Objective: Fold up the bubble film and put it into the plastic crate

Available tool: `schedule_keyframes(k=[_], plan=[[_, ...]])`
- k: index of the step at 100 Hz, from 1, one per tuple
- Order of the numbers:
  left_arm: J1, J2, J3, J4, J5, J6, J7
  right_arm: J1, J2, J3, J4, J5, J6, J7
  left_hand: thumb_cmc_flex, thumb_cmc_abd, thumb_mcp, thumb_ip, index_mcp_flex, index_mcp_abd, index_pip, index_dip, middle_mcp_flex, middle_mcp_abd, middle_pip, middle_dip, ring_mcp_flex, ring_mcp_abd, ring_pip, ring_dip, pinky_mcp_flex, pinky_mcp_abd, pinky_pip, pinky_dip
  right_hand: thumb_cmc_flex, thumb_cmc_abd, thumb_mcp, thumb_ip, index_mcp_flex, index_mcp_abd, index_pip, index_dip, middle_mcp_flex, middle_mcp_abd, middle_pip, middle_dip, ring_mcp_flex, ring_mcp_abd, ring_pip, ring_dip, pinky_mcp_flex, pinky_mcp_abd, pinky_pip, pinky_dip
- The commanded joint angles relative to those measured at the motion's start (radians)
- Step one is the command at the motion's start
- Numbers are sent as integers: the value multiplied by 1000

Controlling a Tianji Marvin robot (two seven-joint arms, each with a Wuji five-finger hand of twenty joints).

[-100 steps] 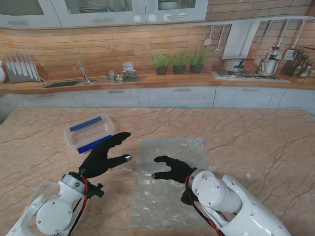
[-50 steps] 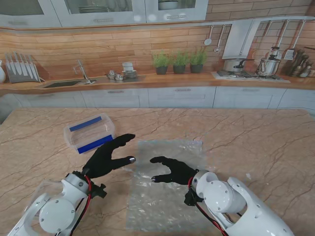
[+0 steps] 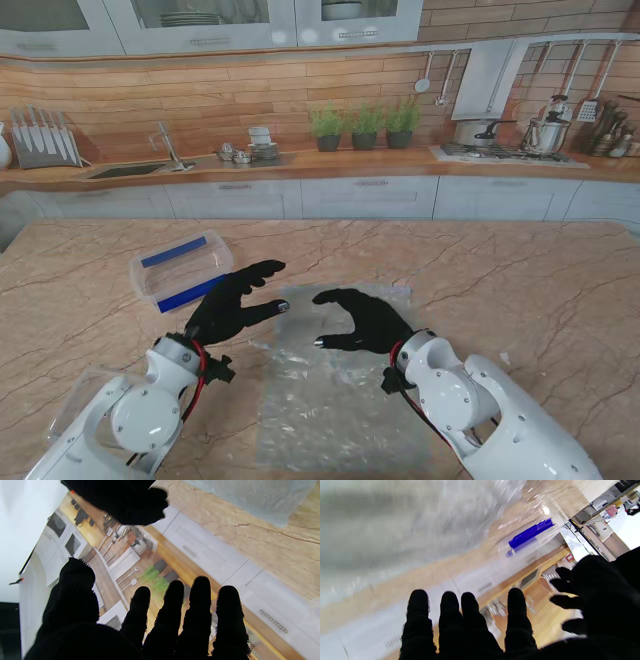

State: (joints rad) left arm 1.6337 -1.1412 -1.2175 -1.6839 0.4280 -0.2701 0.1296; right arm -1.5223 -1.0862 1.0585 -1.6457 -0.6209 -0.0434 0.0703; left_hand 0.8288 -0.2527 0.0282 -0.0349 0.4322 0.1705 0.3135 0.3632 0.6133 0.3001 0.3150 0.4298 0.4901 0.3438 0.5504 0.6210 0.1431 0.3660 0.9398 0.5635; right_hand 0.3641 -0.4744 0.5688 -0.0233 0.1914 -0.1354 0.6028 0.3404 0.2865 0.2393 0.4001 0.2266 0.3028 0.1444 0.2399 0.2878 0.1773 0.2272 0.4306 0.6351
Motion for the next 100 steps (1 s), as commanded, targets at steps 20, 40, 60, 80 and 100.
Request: schedule_keyframes(k=[20, 40, 60, 80, 100], plan=[[-157, -1, 79, 93, 80, 120, -11, 97, 9, 8, 90, -269, -102, -113, 0, -22, 137, 21, -14, 3, 78, 25, -26, -54, 216, 293, 1, -43, 300, 338, 6, -55, 220, 221, -1, -57, 42, -3, 73, 48, 21, 127, 113, 15, 362, 170, 185, 16, 495, 319, 120, -51, 605, 208], [-297, -15, 183, 227, 200, 218, 82, 161, 20, -7, 149, -348, -84, -120, -83, -133, 413, -7, 33, -1, 165, 57, -47, -82, 381, 501, 21, -90, 428, 465, 18, -63, 325, 330, -5, -61, 52, 0, 71, 51, 23, 135, 128, 20, 483, 265, 208, 13, 732, 444, 142, -120, 841, 188], [-428, -26, 289, 363, 229, 281, 99, 214, 12, -48, 225, -341, -13, -152, -60, -132, 486, -7, 44, -9, 245, 100, -69, -92, 429, 565, 6, -102, 438, 475, 6, -68, 326, 346, 5, -65, 60, 6, 56, 53, 22, 126, 145, 10, 589, 354, 235, -9, 869, 530, 165, -146, 910, 188], [-555, -41, 430, 512, 241, 348, 85, 222, 0, -81, 279, -304, 45, -192, -58, -144, 527, -14, 31, -70, 204, 71, -113, -94, 438, 584, -28, -106, 431, 472, -25, -73, 299, 336, 10, -53, 59, 8, 40, 57, 27, 123, 148, 5, 597, 363, 244, -14, 875, 533, 172, -149, 915, 183], [-626, -38, 539, 594, 267, 373, 32, 206, -7, -78, 303, -291, 79, -228, -79, -172, 538, -13, -17, -88, 133, 30, -115, -96, 451, 596, -32, -100, 428, 468, -34, -65, 281, 325, 26, -45, 47, 10, 43, 66, 55, 127, 157, 4, 621, 378, 256, -22, 901, 542, 184, -156, 934, 178]])
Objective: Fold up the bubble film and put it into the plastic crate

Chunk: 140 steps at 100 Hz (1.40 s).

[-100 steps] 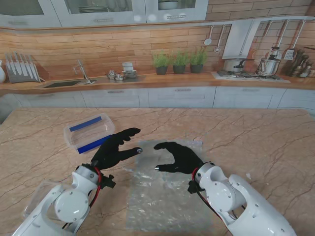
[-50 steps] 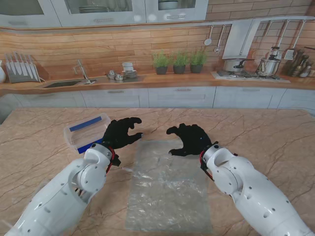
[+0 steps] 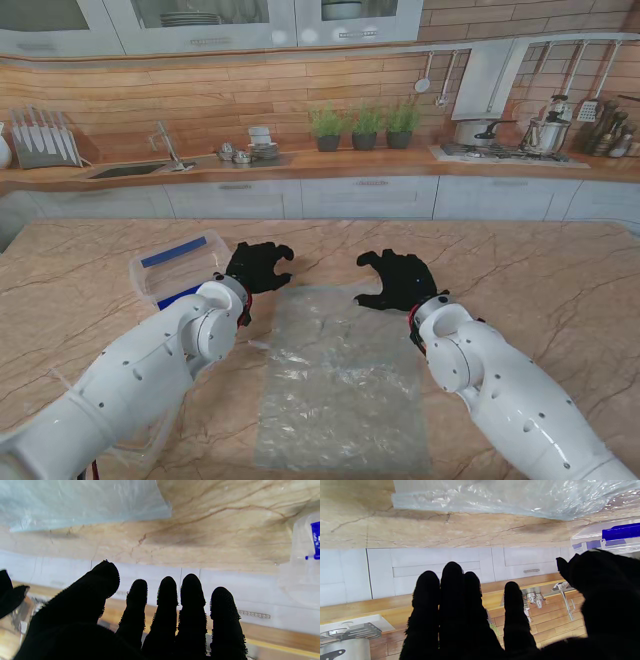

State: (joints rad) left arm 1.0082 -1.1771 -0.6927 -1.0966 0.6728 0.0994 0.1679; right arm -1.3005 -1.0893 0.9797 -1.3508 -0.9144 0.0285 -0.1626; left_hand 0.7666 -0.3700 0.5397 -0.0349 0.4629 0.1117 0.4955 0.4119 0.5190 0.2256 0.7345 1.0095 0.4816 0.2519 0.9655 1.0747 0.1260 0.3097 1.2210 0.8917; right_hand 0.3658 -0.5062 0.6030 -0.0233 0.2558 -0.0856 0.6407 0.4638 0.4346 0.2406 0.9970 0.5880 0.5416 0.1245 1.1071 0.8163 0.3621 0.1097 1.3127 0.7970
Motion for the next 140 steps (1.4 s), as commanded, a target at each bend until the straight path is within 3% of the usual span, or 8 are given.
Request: schedule_keyframes(k=[1, 29, 49, 69, 101, 121, 130, 140], plan=[[-2, -1, 18, 9, 24, 5, -9, -16, -4, 1, 9, 3, 8, 3, -19, -55, 26, -13, -50, -31, -51, -20, -20, -23, 32, 17, -23, -8, 13, 15, -17, -9, 0, -3, 24, -12, 12, 10, -22, 17, 17, 3, 9, 4, 24, 17, 17, -3, 34, 14, -1, -39, 52, 16], [-37, -1, 104, 54, 28, 45, -57, -3, -15, -9, 50, 27, 30, -37, -27, -64, 31, -14, -78, -23, -90, -57, -28, -22, 20, 16, -32, 2, -9, 7, -27, 0, -16, -11, 28, -6, 10, 12, -46, 26, 27, 2, -1, 4, 39, 24, 18, -10, 45, 15, 4, -44, 61, 9], [-78, -38, 163, 147, -12, 54, -15, 7, -24, -16, 69, 52, 43, -58, -34, -66, 32, -13, -129, -25, -109, -76, -33, -19, 29, 20, -34, 5, -6, 9, -28, -1, -17, -11, 26, -4, 13, 13, -58, 29, 34, 1, -8, 3, 45, 25, 17, -13, 48, 13, 5, -47, 64, 3], [-110, -55, 216, 199, -29, 64, -23, 22, -31, -25, 88, 72, 60, -69, -45, -62, 22, -14, -175, -12, -125, -103, -39, -17, 30, 18, -38, 5, -5, 9, -30, -2, -17, -11, 24, -4, 19, 13, -68, 32, 37, -3, -15, 5, 48, 25, 14, -14, 50, 11, 2, -48, 65, -2], [-128, -64, 269, 244, -36, 53, -40, 99, -40, -89, 162, 106, 144, -34, -43, -79, 42, -15, -34, 1, -38, -75, -33, -19, 35, 16, -32, 3, -11, 1, -23, 1, -14, -13, 85, -59, 47, 15, -81, -43, 42, -12, -25, 30, 46, 21, 9, 7, 54, 7, -4, -26, 73, -11], [-122, -63, 267, 244, -47, 48, -51, 131, -35, -121, 189, 110, 221, 25, -46, -87, 72, -19, 27, -7, 4, -38, -24, -23, 39, 13, -25, 5, -16, -9, -17, 0, -14, -17, 85, -128, 154, -3, -75, -57, 52, -26, -33, 37, 44, 24, 2, 11, 58, 11, -12, -14, 67, -25], [-116, -62, 261, 242, -50, 53, -51, 137, -30, -133, 191, 102, 260, 58, -46, -90, 77, -20, 54, 1, 22, -26, -20, -23, 42, 13, -22, 7, -16, -12, -16, 3, -14, -18, 85, -138, 142, -14, -73, -78, 48, -31, -38, 46, 39, 25, -1, 20, 58, 13, -19, 5, 59, -28], [-111, -58, 258, 236, -46, 56, -53, 143, -24, -146, 195, 89, 292, 83, -48, -89, 80, -20, 65, 4, 33, -18, -19, -22, 42, 11, -22, 8, -16, -13, -15, 3, -15, -19, 95, -149, 99, -17, -75, -56, 38, -38, -47, 50, 34, 29, -3, 22, 59, 18, -20, 9, 57, -27]])
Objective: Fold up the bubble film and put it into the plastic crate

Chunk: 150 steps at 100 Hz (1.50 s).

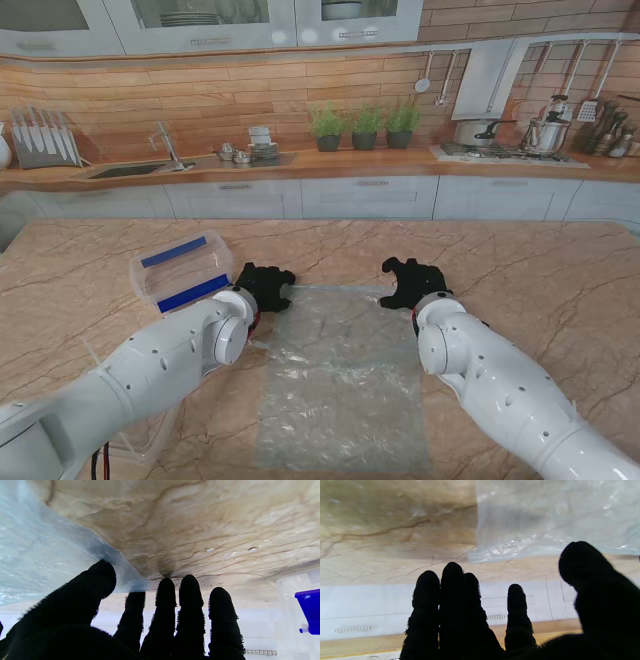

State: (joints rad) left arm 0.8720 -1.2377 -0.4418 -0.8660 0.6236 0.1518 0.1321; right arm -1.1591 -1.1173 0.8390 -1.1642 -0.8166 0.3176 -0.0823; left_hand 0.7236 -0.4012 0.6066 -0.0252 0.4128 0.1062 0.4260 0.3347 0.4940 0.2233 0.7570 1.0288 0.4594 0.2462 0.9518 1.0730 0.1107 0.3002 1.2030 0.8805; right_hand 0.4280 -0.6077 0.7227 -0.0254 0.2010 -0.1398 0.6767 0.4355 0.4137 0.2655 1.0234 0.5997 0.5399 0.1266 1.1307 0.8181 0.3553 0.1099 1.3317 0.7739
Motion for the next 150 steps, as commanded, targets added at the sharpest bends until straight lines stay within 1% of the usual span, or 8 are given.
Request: schedule_keyframes(k=[1, 42, 66, 68, 80, 99, 121, 150], plan=[[25, 3, 7, 5, 3, 4, -18, 2, 4, -6, 9, -10, 5, 4, -5, -57, 14, -30, 116, 9, 104, 60, 5, -20, 19, -8, 0, 13, -2, -11, 0, 13, 3, -8, 33, -49, -23, -15, -20, 3, 2, -10, -27, 24, 8, 17, -1, 20, 35, 16, -14, 9, 38, -4], [39, 12, -9, -20, -3, 22, -42, 23, 0, -40, 60, 27, 50, 27, -3, -63, 15, -33, 126, -11, 86, 57, 7, -13, 15, -15, -3, 26, -8, -18, -6, 20, -3, -12, 139, -94, -42, -7, -30, 141, -24, -27, -90, 19, -5, 21, -30, 0, 11, 13, -41, 6, -7, -18], [43, 18, -9, -29, 1, 22, -53, 54, 2, -102, 91, 52, 55, 73, -11, -108, 70, -39, 241, -4, 202, 117, 54, -19, 49, 14, 22, 32, -1, -19, 10, 31, 1, -12, 172, -136, 200, -36, 392, 57, 144, 81, -7, 16, 3, 29, 8, 10, 2, 10, -37, 35, -29, -17], [44, 18, -9, -29, 1, 22, -53, 56, 1, -106, 94, 57, 56, 74, -7, -120, 74, -46, 241, -7, 228, 131, 55, -18, 49, 15, 22, 32, -1, -19, 10, 31, 1, -13, 198, -145, 199, -87, 424, 29, 225, 28, 17, 13, 5, 34, 18, 14, 1, 9, -34, 42, -31, -11], [48, 14, -13, -24, -2, 18, -41, 67, -12, -125, 120, 85, 50, 55, 73, -200, 57, -112, 196, -48, 439, 238, 54, -22, 43, 13, 22, 34, -6, -24, 11, 28, 4, -14, 283, -111, 175, -119, 511, -60, 448, 9, 107, 3, 15, 32, 58, 30, -4, 2, -14, 64, -32, -3], [59, 6, -24, -19, -20, 6, -25, 65, -27, -126, 133, 115, 38, 20, 148, -218, 25, -113, 126, -71, 672, 358, 61, -24, -82, -144, -6, 52, -197, -209, -10, 20, -19, -26, 303, -42, 154, -113, 507, -91, 463, 45, 207, -10, -6, 2, 95, 44, -24, -18, 5, 77, -32, -5], [89, -14, -72, -16, -66, -13, 23, 29, -32, -65, 96, 134, 12, -10, 187, -180, 44, -108, 144, -79, 713, 388, 239, -11, -186, -397, 107, 58, -281, -375, 40, 11, -1, -36, 329, 59, 116, -99, 521, -105, 400, 28, 418, -26, -92, -116, 183, 65, -49, -47, 59, 91, -8, -6], [142, -35, -172, -65, -148, -8, 76, -6, -37, 19, 26, 154, -33, -38, 220, -157, 95, -106, 288, -36, 619, 204, 570, 5, -100, -267, 376, 98, -54, -360, 276, 96, 205, -22, 362, 101, 125, -133, 555, -113, 351, 29, 609, -69, -156, -205, 289, 54, -57, -63, 126, 90, 24, -9]])
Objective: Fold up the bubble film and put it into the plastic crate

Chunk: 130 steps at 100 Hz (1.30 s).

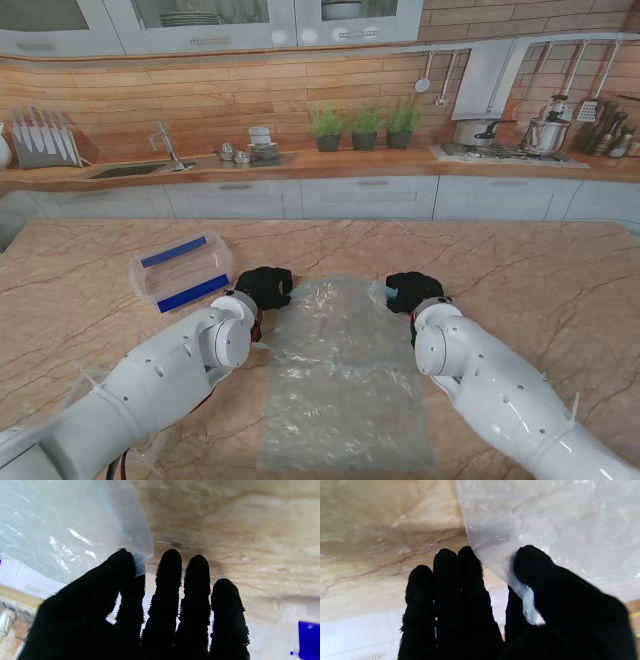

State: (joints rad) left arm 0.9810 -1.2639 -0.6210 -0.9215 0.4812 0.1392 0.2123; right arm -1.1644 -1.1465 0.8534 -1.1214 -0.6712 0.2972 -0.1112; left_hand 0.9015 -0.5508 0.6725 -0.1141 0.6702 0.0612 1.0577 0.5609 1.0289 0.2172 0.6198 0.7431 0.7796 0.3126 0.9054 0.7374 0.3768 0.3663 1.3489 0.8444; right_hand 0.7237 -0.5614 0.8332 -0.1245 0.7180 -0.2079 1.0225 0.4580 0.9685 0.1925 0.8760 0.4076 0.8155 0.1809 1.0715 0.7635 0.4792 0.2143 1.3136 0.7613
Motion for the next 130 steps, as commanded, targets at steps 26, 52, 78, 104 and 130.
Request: schedule_keyframes(k=[26, 52, 78, 104, 130], plan=[[63, -1, -58, -63, 3, -11, 43, 15, -17, 27, -28, 22, -54, -41, 29, 32, 60, 5, -11, 52, -9, 15, -3, -4, 71, 68, 23, 15, 11, 8, -16, 11, 52, 22, 63, 71, 4, -39, 21, -68, 3, 27, 54, -16, -6, -18, -8, -12, 3, -6, -12, -30, 41, 2], [75, -20, -125, -74, 7, -13, 168, 38, -33, 49, -32, 64, -85, -73, 48, 56, 98, -18, -34, 73, -29, 51, 11, 18, 33, -4, 62, 30, -3, -36, 57, 24, 87, 4, 62, 79, -13, -32, 15, -79, -1, 31, 52, -30, -12, -28, -35, -20, -36, -25, -48, -35, 3, -15], [78, -20, -172, -108, 39, -5, 234, 67, -44, 61, -14, 72, -129, -119, -2, 22, 149, 17, -12, 73, -20, 37, 27, 7, 52, -28, 71, 20, 14, -51, 61, 14, 95, -17, 59, 91, -30, -28, 3, -96, -2, 33, 46, -41, -19, -32, -46, -32, -51, -34, -68, -30, -30, -30], [80, -21, -197, -113, 68, -18, 293, 103, -52, 64, 28, 57, -205, -184, -13, 8, 160, 18, 3, 84, -12, -4, 59, -2, 6, -106, 105, 7, -20, -93, 94, 6, 104, -65, 60, 113, -61, -25, -19, -121, 8, 37, 39, -63, -18, -36, -54, -55, -59, -41, -74, -40, -48, -41], [76, -25, -212, -104, 93, -36, 362, 114, -58, 82, 48, 33, -246, -260, -24, 13, 165, 21, -5, 95, 15, -28, 70, -3, 55, -147, 148, -19, 13, -121, 137, -16, 155, -100, 59, 128, -81, -21, -38, -137, 16, 34, 31, -82, -15, -39, -73, -79, -65, -47, -96, -46, -80, -55]])
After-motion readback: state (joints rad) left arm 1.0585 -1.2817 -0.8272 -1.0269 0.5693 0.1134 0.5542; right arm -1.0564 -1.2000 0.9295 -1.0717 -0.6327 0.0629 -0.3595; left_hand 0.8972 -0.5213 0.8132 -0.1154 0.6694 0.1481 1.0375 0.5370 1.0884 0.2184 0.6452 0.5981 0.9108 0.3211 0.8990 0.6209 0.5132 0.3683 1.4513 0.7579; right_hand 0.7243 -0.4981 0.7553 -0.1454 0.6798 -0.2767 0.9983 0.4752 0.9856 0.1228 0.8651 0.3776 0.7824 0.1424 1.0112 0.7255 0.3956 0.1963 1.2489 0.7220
